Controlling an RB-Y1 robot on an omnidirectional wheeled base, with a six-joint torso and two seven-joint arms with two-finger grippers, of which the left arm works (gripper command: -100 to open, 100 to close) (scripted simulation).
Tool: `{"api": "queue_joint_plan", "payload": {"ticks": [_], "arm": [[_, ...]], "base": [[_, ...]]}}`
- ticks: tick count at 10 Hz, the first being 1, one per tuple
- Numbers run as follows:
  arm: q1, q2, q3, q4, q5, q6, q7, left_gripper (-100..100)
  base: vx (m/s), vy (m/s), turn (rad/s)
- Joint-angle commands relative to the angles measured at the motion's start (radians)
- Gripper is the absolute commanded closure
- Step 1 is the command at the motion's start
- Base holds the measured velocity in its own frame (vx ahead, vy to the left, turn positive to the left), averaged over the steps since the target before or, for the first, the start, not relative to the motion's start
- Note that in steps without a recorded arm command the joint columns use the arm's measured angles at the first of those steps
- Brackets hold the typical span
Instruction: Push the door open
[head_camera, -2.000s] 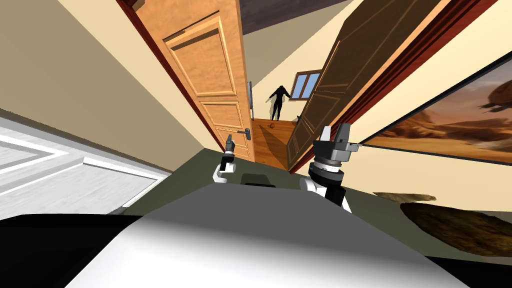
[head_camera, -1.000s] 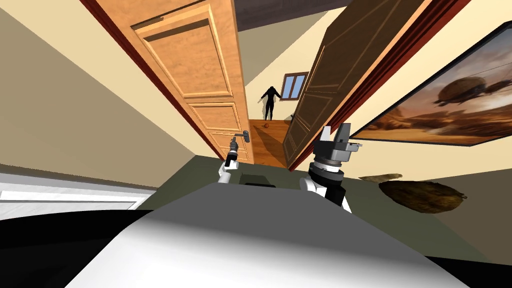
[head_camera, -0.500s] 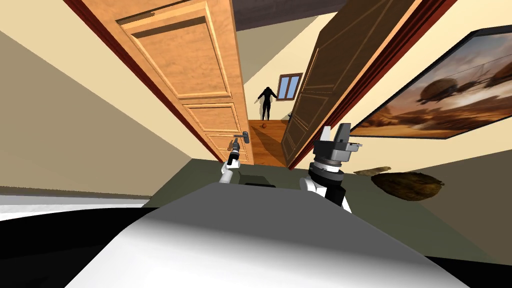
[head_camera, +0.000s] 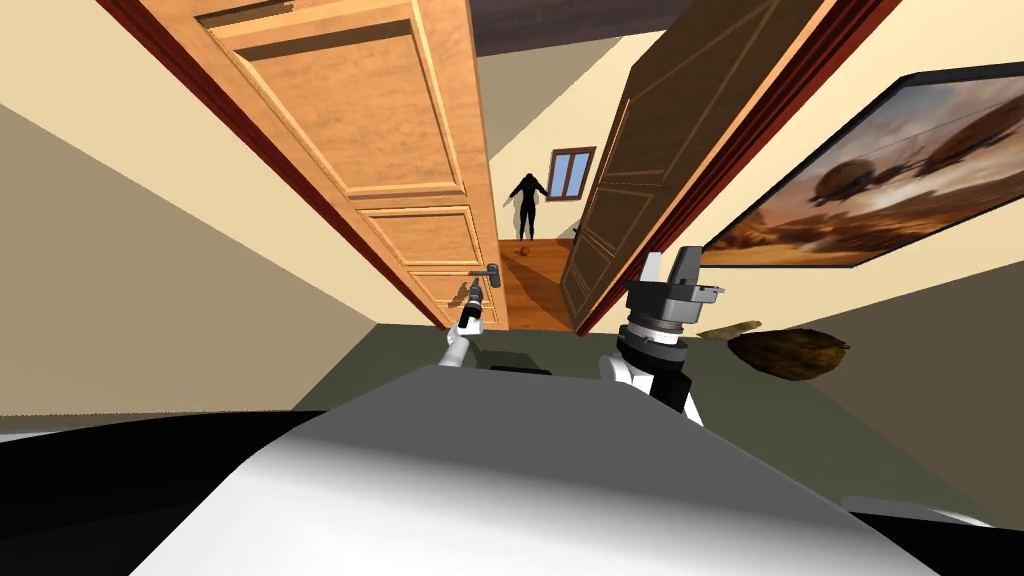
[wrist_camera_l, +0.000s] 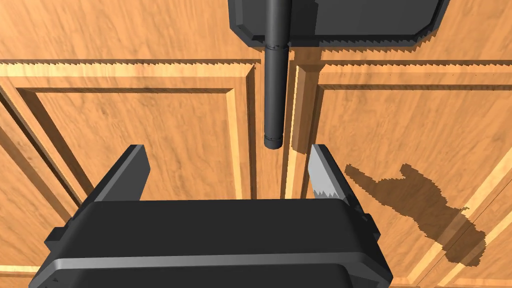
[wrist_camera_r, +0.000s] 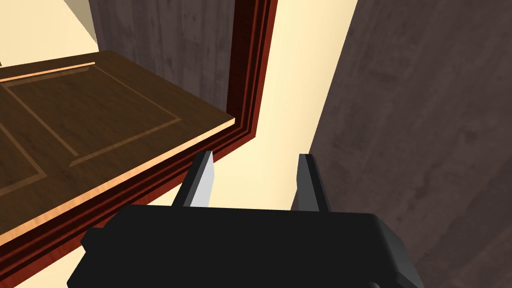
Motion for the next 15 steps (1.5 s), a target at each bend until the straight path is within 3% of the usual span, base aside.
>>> {"api": "queue_joint_plan", "payload": {"ticks": [1,5,6,7,11,13,15], "arm": [[-0.018,-0.006,0.004,0.035,0.002,0.0,0.0,-100],[-0.064,-0.021,0.015,0.117,0.006,0.006,0.0,-100],[-0.058,-0.019,0.014,0.109,0.005,0.002,0.0,-100],[-0.059,0.003,0.017,0.115,0.006,-0.002,0.0,-100],[-0.059,0.02,0.023,0.121,0.008,-0.008,0.0,-100],[-0.059,0.014,0.027,0.124,0.01,-0.012,0.0,-100],[-0.058,-0.004,0.03,0.128,0.011,-0.015,0.0,-100]], "base": [[-0.008,0.092,-0.122],[-0.018,0.113,-0.088],[-0.011,0.046,-0.018],[0.091,0.022,-0.028],[0.18,0.007,-0.019],[0.198,0.005,-0.022],[0.168,0.027,-0.02]]}}
